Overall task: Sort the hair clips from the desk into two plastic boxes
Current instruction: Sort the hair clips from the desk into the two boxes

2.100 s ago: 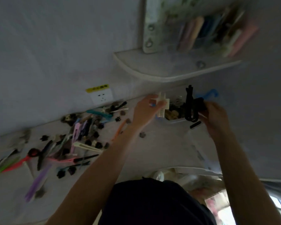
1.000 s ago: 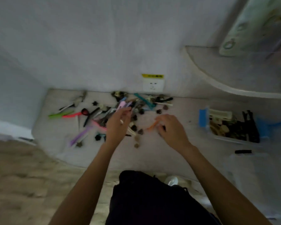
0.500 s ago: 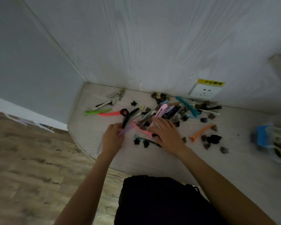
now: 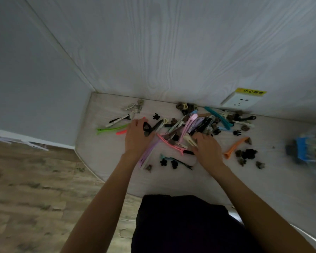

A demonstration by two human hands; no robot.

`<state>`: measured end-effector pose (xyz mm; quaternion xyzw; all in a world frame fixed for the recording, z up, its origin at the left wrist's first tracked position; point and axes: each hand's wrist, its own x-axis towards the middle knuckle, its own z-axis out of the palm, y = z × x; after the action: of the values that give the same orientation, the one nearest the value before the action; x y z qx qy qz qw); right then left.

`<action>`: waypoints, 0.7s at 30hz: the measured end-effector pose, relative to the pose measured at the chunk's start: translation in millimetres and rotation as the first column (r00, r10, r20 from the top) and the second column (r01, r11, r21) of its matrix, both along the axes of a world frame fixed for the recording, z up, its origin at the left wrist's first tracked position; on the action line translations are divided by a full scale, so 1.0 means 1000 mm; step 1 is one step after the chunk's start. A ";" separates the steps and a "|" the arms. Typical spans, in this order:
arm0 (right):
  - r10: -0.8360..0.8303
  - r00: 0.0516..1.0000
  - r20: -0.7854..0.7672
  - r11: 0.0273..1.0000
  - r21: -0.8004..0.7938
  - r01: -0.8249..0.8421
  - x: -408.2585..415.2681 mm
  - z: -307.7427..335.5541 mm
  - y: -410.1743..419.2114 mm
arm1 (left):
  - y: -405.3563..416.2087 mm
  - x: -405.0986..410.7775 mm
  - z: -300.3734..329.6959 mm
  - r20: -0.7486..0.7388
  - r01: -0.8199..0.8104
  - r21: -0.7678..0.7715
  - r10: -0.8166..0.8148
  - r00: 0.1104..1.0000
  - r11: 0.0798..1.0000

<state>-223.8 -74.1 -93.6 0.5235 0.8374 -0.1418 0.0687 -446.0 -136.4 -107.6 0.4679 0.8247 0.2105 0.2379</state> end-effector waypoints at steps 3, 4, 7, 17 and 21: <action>-0.011 0.995 -0.099 0.999 0.030 0.014 -0.003 0.009 0.000 | -0.009 0.001 0.001 -0.104 0.023 0.071 -0.015 0.994 0.997; -0.010 0.987 -0.163 1.000 0.011 0.012 -0.005 0.011 -0.001 | -0.013 0.002 0.005 -0.134 0.046 0.101 -0.032 0.990 0.994; 0.107 0.963 -0.247 0.987 -0.093 -0.133 -0.022 0.015 -0.011 | -0.033 0.013 0.013 -0.260 0.196 0.151 -0.152 0.954 0.969; 0.189 0.974 -0.121 0.975 -0.093 -0.201 -0.042 0.007 -0.021 | -0.056 0.021 0.003 -0.013 0.129 -0.116 -0.132 0.991 0.985; 0.133 0.972 -0.193 0.979 -0.124 -0.159 -0.016 0.028 -0.003 | -0.055 0.017 0.001 0.079 0.055 -0.059 -0.050 0.996 0.997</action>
<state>-239.9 -76.8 -65.5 0.4388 0.8646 -0.2419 0.0374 -428.5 -191.8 -106.1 0.4734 0.8084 0.1970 0.2893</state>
